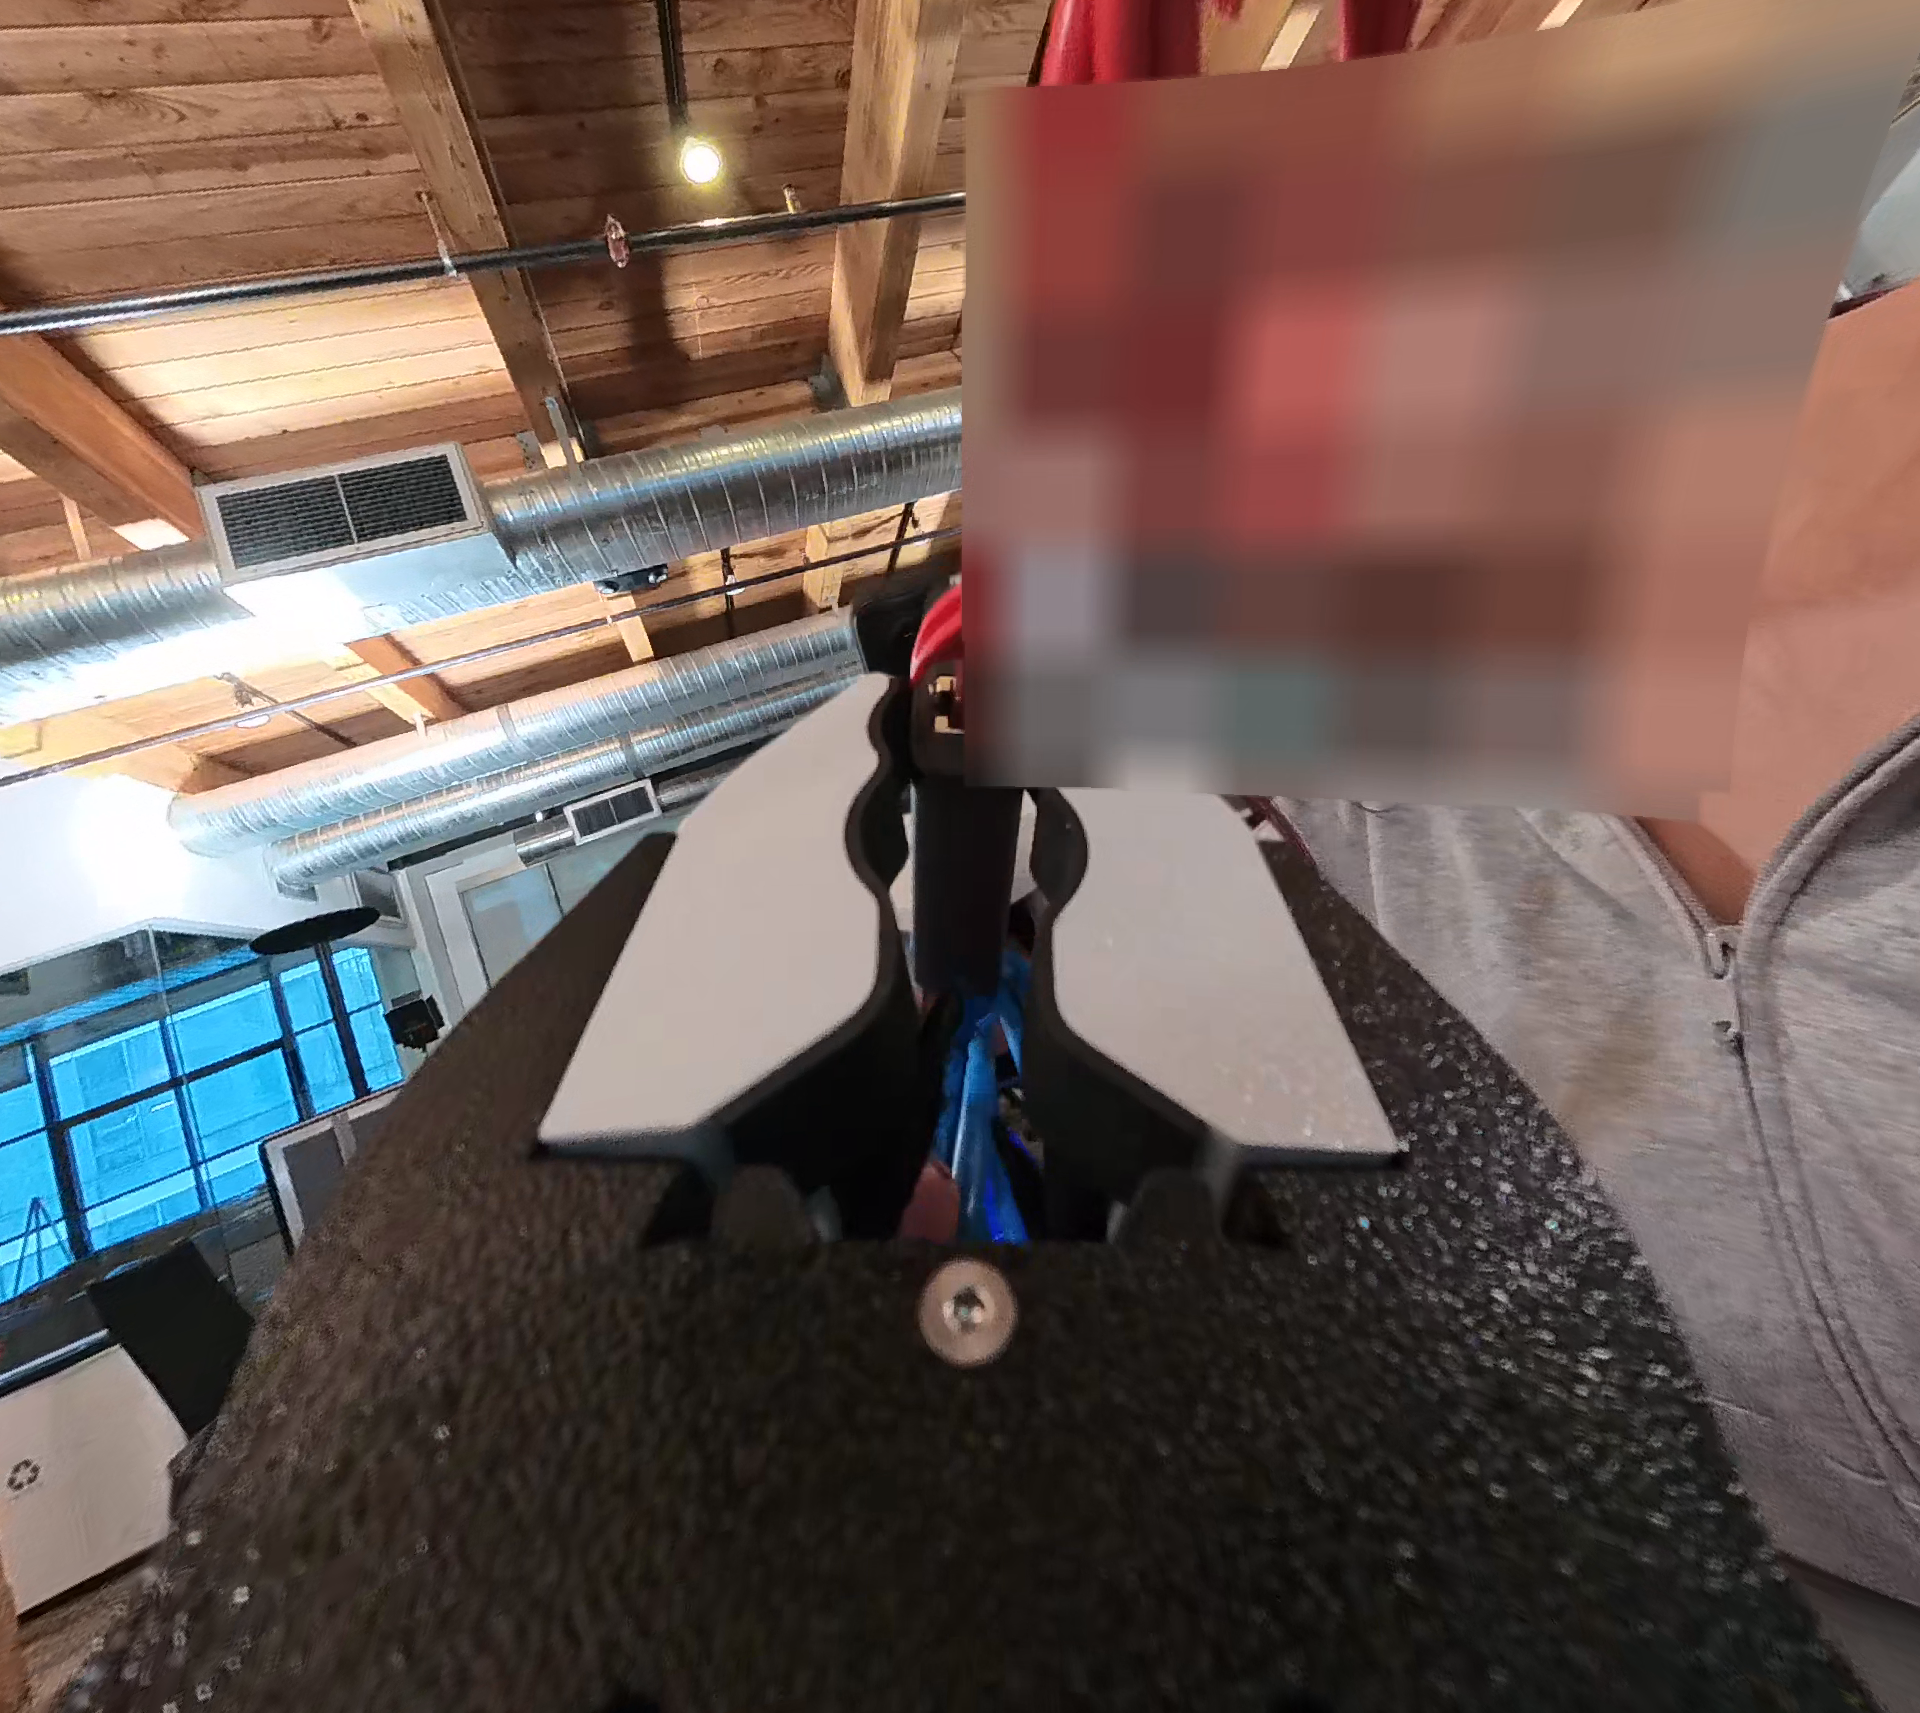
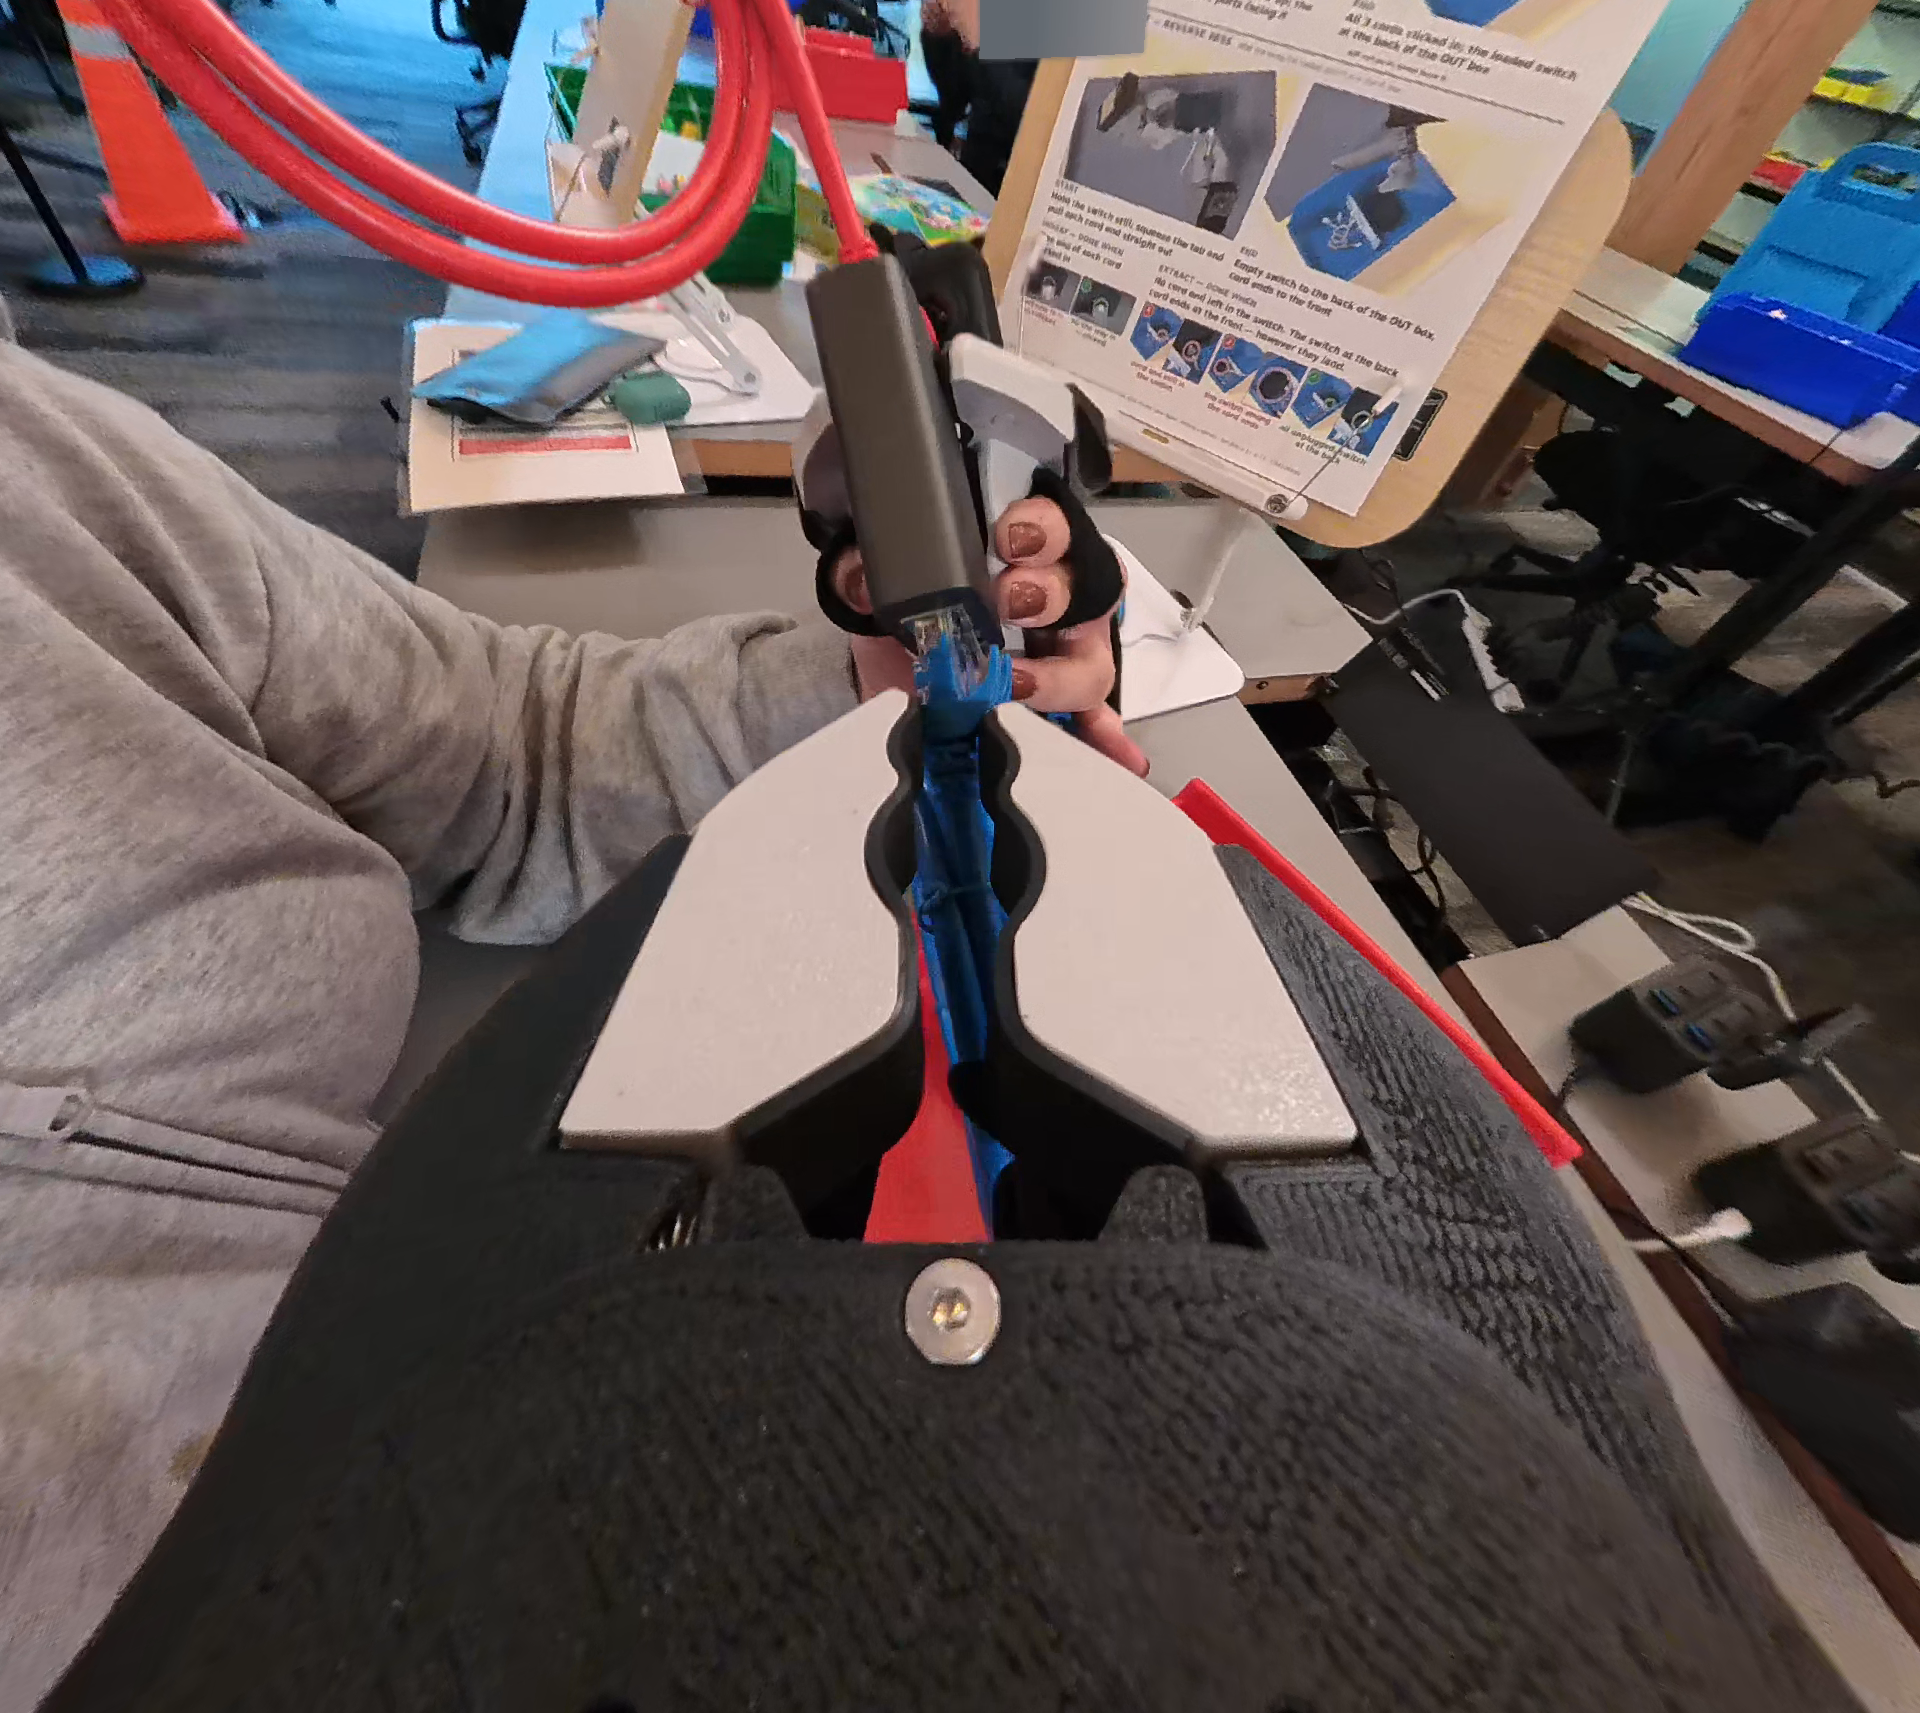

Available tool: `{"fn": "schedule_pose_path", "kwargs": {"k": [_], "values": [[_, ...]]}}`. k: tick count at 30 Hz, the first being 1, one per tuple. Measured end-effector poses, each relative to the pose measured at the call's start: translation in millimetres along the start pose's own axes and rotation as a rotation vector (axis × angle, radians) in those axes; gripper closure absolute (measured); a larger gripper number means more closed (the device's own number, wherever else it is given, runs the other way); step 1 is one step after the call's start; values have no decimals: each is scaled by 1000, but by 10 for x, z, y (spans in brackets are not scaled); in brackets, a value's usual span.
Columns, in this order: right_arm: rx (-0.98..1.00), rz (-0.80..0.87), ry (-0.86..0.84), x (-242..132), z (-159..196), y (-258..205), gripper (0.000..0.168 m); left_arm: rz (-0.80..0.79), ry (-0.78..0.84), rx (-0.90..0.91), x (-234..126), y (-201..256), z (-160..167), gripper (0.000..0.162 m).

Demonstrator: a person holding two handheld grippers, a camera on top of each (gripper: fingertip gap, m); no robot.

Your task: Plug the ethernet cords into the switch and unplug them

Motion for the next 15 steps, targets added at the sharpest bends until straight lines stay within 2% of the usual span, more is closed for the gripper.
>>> {"fn": "schedule_pose_path", "kwargs": {"k": [1,5,11,15], "values": [[7,-7,14,-8,12,13,160,-2,-6,-1,7,-5,6,142],[-35,21,21,-15,103,19,160,-14,-34,-38,-5,-19,57,142],[229,-23,123,-26,493,168,160,-75,-275,-90,-16,-25,200,142],[320,-40,188,-23,657,166,160,-101,-329,-146,-24,-7,268,142]]}}
Point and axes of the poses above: each gripper's, where its closed fingertips meet, x out along the fingers, z out of its underside, y = z × x across the jaws, the point moved 7 cm from there along -x, back along the fingers, and after that the axes turned 6 degrees about x, right-handed, at the moved point
